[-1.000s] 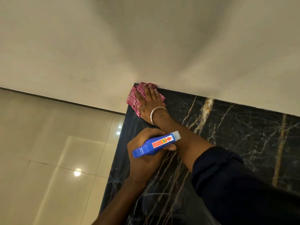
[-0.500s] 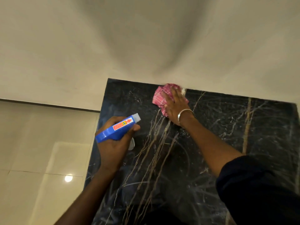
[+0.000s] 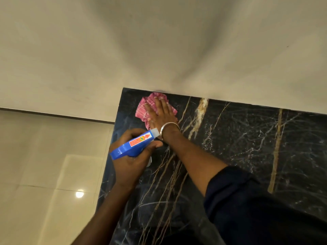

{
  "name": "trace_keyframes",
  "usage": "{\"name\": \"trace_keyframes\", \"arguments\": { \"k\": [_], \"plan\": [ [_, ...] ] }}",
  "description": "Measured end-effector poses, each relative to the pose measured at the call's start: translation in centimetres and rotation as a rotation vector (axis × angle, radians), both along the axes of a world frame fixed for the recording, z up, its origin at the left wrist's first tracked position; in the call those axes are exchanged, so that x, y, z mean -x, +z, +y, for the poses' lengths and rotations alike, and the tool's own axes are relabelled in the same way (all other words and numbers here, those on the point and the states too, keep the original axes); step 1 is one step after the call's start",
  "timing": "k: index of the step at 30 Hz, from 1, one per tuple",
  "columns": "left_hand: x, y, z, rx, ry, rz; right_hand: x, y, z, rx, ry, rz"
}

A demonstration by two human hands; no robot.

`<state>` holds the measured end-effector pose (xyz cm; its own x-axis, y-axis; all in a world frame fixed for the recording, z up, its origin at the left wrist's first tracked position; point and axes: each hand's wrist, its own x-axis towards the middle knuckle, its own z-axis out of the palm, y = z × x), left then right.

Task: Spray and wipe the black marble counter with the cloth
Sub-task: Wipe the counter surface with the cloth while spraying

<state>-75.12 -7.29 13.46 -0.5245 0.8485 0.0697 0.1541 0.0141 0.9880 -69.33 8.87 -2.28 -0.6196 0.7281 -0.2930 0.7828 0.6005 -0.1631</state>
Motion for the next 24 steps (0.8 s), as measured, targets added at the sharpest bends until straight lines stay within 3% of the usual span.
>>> {"name": "trace_keyframes", "arguments": {
  "k": [4, 9, 14, 18, 20, 24],
  "plan": [
    [0.5, -0.5, -0.2, 0.021, 0.017, 0.034, 4.8, -0.5, -0.6, -0.004, 0.120, -0.035],
    [0.6, -0.5, -0.4, 0.027, 0.012, 0.057, 2.2, -0.2, 0.3, 0.011, 0.155, -0.004],
    [0.8, -0.4, -0.3, 0.015, -0.093, 0.036, -7.0, 0.0, 0.9, -0.029, -0.024, -0.009],
    [2.5, -0.5, -0.8, 0.141, -0.310, 0.011, -14.2, 0.0, 1.1, -0.056, -0.199, -0.005],
    [3.6, -0.6, -1.0, 0.196, -0.364, 0.041, -15.4, -0.1, 0.9, -0.063, -0.235, -0.010],
    [4.6, -0.5, -1.4, 0.233, -0.278, 0.059, -12.7, -0.6, 0.2, -0.061, -0.343, -0.015]
  ]
}}
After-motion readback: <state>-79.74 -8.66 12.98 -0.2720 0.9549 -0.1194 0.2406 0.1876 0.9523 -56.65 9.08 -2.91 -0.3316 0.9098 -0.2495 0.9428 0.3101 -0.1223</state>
